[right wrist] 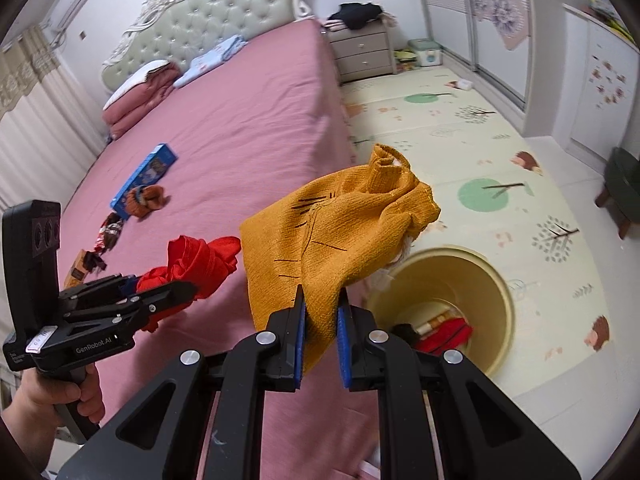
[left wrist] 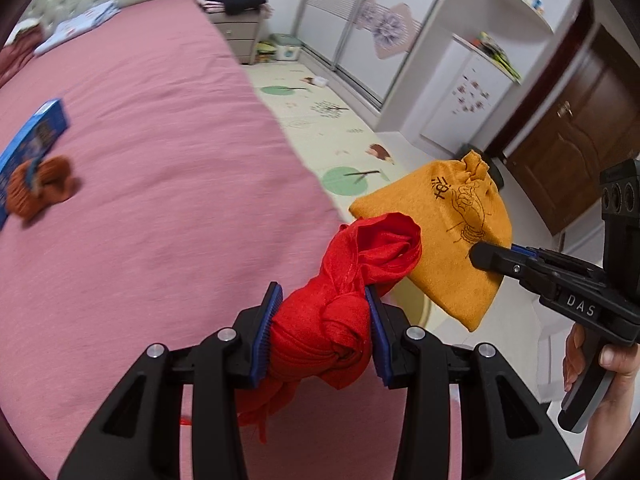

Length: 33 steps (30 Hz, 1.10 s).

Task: Collect trash
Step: 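Carry the scarf and mustard bag over the yellow bin and release both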

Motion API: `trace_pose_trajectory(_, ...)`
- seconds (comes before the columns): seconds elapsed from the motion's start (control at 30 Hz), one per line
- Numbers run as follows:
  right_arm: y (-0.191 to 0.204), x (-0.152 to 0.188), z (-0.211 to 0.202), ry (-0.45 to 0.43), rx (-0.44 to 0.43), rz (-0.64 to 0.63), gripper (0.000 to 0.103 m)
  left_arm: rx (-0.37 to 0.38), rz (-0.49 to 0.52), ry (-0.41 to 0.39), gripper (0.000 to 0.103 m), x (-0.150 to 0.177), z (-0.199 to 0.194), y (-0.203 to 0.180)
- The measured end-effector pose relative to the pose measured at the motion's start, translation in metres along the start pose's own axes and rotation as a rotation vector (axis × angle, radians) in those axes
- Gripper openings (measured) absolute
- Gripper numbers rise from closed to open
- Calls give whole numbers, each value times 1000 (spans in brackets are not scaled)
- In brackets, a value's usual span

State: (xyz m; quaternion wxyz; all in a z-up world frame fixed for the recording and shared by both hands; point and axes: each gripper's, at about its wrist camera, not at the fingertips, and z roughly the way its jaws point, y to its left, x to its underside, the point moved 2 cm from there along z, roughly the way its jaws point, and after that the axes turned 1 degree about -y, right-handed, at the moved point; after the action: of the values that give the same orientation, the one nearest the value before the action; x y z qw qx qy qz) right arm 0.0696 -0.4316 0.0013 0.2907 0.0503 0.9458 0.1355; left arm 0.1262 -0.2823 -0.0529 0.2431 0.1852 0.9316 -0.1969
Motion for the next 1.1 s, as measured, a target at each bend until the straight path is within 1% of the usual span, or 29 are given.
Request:
trace_pose_trajectory(0.07,-16,7,-6,-3,37,14,13,12,16,11,41,-1,7,-11)
trace_pose_trajectory(0.2,-46,20,-13,3,66,62,13,27,58,51,41,-3,30,-41)
trace_pose_trajectory(0.4,-81,37,-14,26,121,102,13,66,80,120,41,0,62,-71)
trace_pose_trajectory(0.47,-90,40,-12,36,135,112,13,55,96,138,41,-2,73,-80)
trace_pose_trajectory(0.63,-107,43,-3,66,168,118,13,57,117,175,41,-8,95,-95)
trace_pose_trajectory(0.77,-113,42,3,81,177,109,14,78,104,198,42,-13,109,-101)
trace_pose_trajectory(0.83,-115,40,4,88,180,97,17,95,97,203,50,-15,110,-104)
trace_pose_trajectory(0.87,-116,39,4,90,181,94,22,99,91,204,60,-17,110,-105)
trace_pose_trajectory(0.9,-118,39,3,90,183,96,34,105,84,201,76,-19,109,-105)
trace_pose_trajectory(0.93,-119,38,2,86,186,99,40,110,80,195,82,-20,109,-107)
trace_pose_trajectory(0.97,-121,37,-1,72,191,101,42,110,78,184,84,-21,106,-106)
trace_pose_trajectory(1.1,-127,35,-7,56,196,118,42,63,131,156,85,-21,98,-104)
